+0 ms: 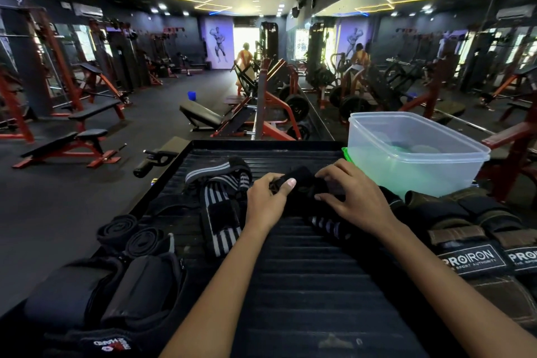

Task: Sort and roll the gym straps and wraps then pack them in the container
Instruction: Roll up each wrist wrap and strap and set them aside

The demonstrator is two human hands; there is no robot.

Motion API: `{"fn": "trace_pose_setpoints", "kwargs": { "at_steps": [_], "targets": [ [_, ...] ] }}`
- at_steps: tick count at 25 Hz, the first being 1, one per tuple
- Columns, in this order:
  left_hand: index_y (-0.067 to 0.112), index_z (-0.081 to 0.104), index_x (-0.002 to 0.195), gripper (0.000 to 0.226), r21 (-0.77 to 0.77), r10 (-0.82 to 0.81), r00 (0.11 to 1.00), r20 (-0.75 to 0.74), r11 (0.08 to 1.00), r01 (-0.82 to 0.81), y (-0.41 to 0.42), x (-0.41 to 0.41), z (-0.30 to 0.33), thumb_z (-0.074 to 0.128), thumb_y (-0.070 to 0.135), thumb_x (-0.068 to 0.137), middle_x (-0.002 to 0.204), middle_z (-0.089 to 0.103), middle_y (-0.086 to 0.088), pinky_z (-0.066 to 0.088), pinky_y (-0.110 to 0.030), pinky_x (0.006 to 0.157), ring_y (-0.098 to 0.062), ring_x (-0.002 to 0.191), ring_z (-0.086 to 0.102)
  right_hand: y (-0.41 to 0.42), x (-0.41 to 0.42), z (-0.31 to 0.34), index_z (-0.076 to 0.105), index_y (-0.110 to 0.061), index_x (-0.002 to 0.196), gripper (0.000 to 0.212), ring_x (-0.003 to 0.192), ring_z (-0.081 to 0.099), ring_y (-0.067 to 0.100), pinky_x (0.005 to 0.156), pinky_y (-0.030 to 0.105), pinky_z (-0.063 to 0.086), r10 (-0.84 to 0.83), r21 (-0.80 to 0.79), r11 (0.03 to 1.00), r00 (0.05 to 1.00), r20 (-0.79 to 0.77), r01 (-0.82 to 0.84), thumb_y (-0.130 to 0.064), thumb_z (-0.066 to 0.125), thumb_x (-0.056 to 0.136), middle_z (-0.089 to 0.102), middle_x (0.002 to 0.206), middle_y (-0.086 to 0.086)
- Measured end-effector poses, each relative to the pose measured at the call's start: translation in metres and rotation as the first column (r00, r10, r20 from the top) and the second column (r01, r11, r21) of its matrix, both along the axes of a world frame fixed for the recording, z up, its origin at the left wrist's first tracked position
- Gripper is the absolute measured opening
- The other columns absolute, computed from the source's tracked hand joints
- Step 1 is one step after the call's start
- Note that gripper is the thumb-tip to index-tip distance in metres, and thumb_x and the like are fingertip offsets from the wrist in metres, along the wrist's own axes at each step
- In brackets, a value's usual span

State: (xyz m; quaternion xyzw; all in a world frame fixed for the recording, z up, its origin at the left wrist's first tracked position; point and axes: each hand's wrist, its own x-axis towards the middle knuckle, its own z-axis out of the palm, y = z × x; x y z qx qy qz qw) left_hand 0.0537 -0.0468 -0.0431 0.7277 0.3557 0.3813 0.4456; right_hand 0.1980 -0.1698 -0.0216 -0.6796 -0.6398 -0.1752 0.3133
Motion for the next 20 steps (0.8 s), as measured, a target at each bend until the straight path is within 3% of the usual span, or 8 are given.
{"fn": "trace_pose_setpoints", "kwargs": {
  "at_steps": [2, 7, 9, 12, 14, 16, 17, 20],
  "targets": [
    [0.013, 0.067, 0.112, 0.034, 0.01, -0.024, 1.0, -0.002, 1.0, 0.024, -0.002, 0.001, 0.0, 0.066, 0.038, 0.088, 0.1, 0.069, -0.002, 0.049, -0.024, 0.076, -0.015, 0.088, 0.064, 0.002, -0.002, -0.002, 0.065, -0.019, 0.107, 0.033, 0.094, 0.053, 0.014, 0.073, 0.028, 0.048, 0.035, 0.004, 0.999, 0.999, 0.022, -0.035, -0.022, 0.079, 0.077, 0.054, 0.101, -0.005],
    [0.015, 0.066, 0.109, 0.029, 0.017, 0.009, 1.0, -0.006, 1.0, -0.009, -0.005, 0.001, 0.001, 0.064, 0.036, 0.089, 0.097, 0.067, -0.001, 0.045, -0.024, 0.075, -0.018, 0.088, 0.061, 0.005, -0.003, -0.004, 0.066, -0.018, 0.083, 0.013, 0.092, 0.049, 0.011, 0.077, 0.029, 0.045, 0.152, -0.1, 0.983, 0.988, -0.001, -0.151, -0.012, 0.076, 0.077, 0.054, 0.095, -0.009],
    [0.016, 0.066, 0.109, 0.028, 0.004, 0.045, 0.999, 0.017, 0.999, -0.045, -0.001, 0.0, 0.002, 0.064, 0.036, 0.09, 0.102, 0.068, -0.003, 0.049, -0.029, 0.082, -0.022, 0.096, 0.063, 0.003, -0.001, 0.0, 0.065, -0.02, 0.078, 0.012, 0.088, 0.052, 0.009, 0.076, 0.029, 0.045, 0.194, -0.182, 0.962, 0.979, -0.059, -0.201, -0.015, 0.076, 0.078, 0.059, 0.09, -0.01],
    [0.017, 0.065, 0.111, 0.029, -0.003, 0.05, 0.999, 0.02, 0.999, -0.05, 0.003, -0.003, 0.003, 0.064, 0.036, 0.09, 0.106, 0.069, -0.005, 0.051, -0.036, 0.09, -0.023, 0.101, 0.063, -0.004, -0.001, 0.009, 0.064, -0.018, 0.072, 0.02, 0.067, 0.063, 0.008, 0.066, 0.03, 0.05, 0.15, -0.292, 0.926, 0.943, -0.297, -0.24, -0.031, 0.071, 0.085, 0.068, 0.068, -0.004],
    [0.015, 0.065, 0.112, 0.029, 0.034, 0.006, 0.999, 0.032, 0.999, -0.007, 0.001, -0.003, 0.004, 0.065, 0.033, 0.09, 0.107, 0.068, -0.001, 0.05, -0.028, 0.089, -0.019, 0.1, 0.063, -0.005, -0.004, 0.01, 0.062, -0.021, 0.074, 0.024, 0.059, 0.064, 0.007, 0.064, 0.033, 0.052, 0.107, -0.222, 0.958, 0.942, -0.318, -0.183, -0.041, 0.067, 0.087, 0.067, 0.061, -0.004],
    [0.016, 0.065, 0.112, 0.025, 0.095, -0.064, 0.998, 0.029, 0.994, 0.061, -0.005, -0.003, 0.007, 0.065, 0.028, 0.09, 0.102, 0.065, 0.007, 0.046, -0.013, 0.079, -0.009, 0.092, 0.061, -0.002, -0.002, 0.008, 0.062, -0.022, 0.084, 0.014, 0.064, 0.061, 0.007, 0.064, 0.036, 0.052, 0.06, -0.021, 0.998, 0.975, -0.213, -0.066, -0.034, 0.071, 0.085, 0.064, 0.068, -0.008],
    [0.02, 0.065, 0.11, 0.021, 0.116, -0.106, 0.994, 0.035, 0.988, 0.101, -0.007, -0.003, 0.007, 0.065, 0.025, 0.09, 0.1, 0.064, 0.009, 0.047, -0.013, 0.077, -0.006, 0.089, 0.061, 0.0, 0.0, 0.008, 0.063, -0.023, 0.092, 0.016, 0.072, 0.06, 0.006, 0.068, 0.033, 0.053, 0.055, 0.058, 0.997, 0.979, -0.195, -0.045, -0.028, 0.075, 0.082, 0.062, 0.079, -0.01],
    [0.032, 0.062, 0.107, 0.021, 0.167, -0.225, 0.972, 0.065, 0.963, 0.211, -0.01, -0.003, 0.007, 0.065, 0.02, 0.09, 0.11, 0.065, 0.006, 0.053, -0.033, 0.089, -0.011, 0.102, 0.063, 0.0, 0.006, 0.006, 0.067, -0.025, 0.111, 0.04, 0.101, 0.056, 0.0, 0.086, 0.014, 0.047, 0.137, 0.075, 0.99, 0.94, -0.312, -0.12, -0.018, 0.082, 0.075, 0.056, 0.107, -0.007]
  ]
}}
